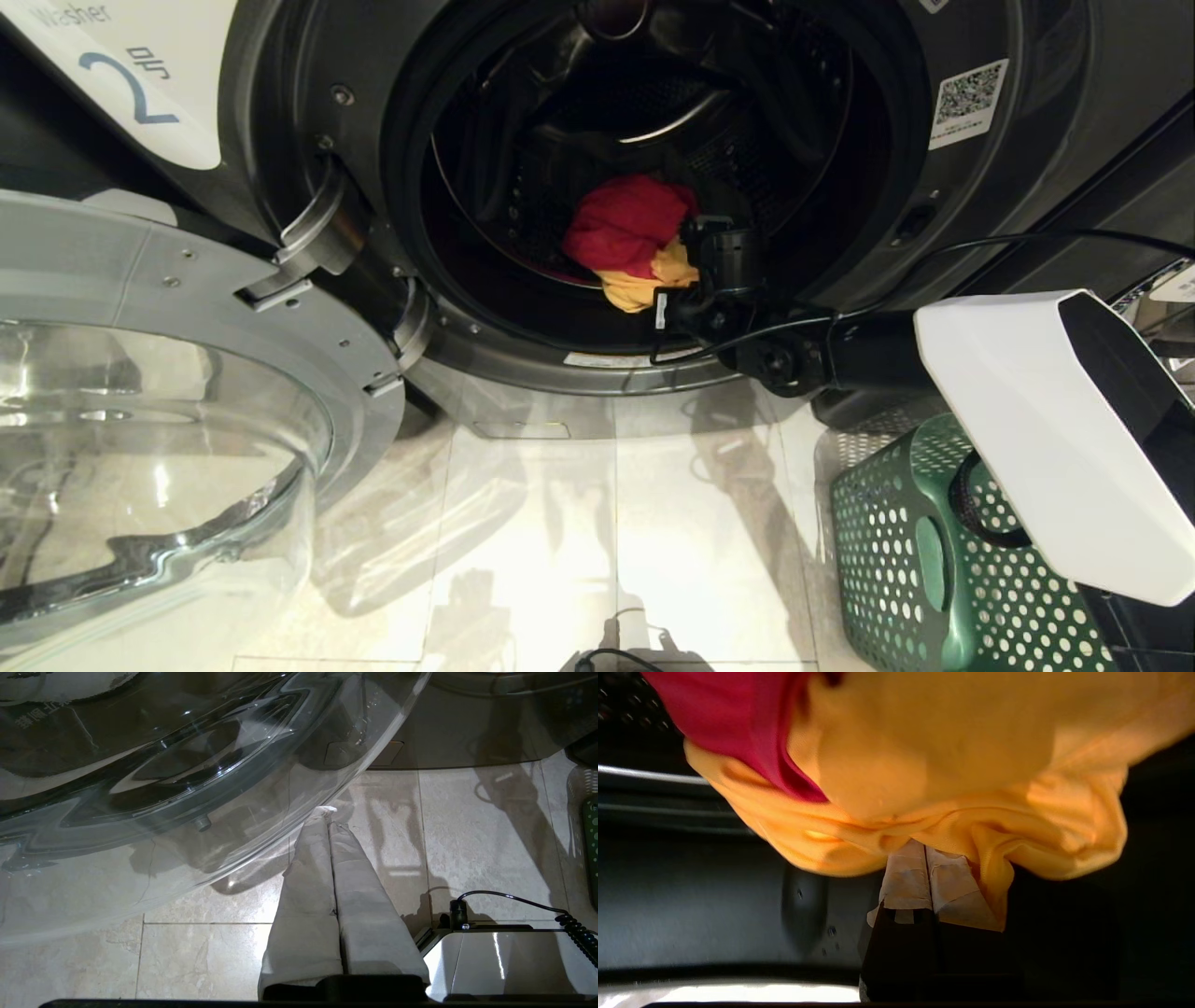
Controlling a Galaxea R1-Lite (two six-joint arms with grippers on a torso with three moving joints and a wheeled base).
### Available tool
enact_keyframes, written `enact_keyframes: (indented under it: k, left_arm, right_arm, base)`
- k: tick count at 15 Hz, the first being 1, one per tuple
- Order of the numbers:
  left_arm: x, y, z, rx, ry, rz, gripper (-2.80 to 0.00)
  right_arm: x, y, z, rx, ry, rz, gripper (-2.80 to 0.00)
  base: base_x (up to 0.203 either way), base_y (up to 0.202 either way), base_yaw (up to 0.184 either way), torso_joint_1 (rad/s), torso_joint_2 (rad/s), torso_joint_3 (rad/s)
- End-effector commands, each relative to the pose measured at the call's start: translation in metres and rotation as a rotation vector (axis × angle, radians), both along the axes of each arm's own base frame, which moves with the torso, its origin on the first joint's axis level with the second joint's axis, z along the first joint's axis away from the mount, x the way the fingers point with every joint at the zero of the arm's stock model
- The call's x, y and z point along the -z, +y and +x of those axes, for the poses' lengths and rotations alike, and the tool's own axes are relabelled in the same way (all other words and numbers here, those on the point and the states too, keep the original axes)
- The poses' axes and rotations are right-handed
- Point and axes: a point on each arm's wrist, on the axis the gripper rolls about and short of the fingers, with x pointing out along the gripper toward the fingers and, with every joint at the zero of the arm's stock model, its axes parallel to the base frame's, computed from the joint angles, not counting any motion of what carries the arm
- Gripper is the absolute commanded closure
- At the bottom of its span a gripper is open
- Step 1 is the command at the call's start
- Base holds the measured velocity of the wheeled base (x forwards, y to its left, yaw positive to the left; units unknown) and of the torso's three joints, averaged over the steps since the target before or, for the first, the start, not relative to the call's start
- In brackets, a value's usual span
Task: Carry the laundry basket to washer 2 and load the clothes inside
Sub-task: Place the clothes into the washing machine
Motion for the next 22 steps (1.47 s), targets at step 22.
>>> enact_keyframes:
  k: [22]
  left_arm:
    - [0.000,0.000,0.000,0.000,0.001,0.000,0.00]
  right_arm:
    - [-0.035,0.016,-0.045,-0.044,-0.075,-0.017,0.00]
  base:
    - [0.000,0.000,0.000,0.000,0.00,0.000]
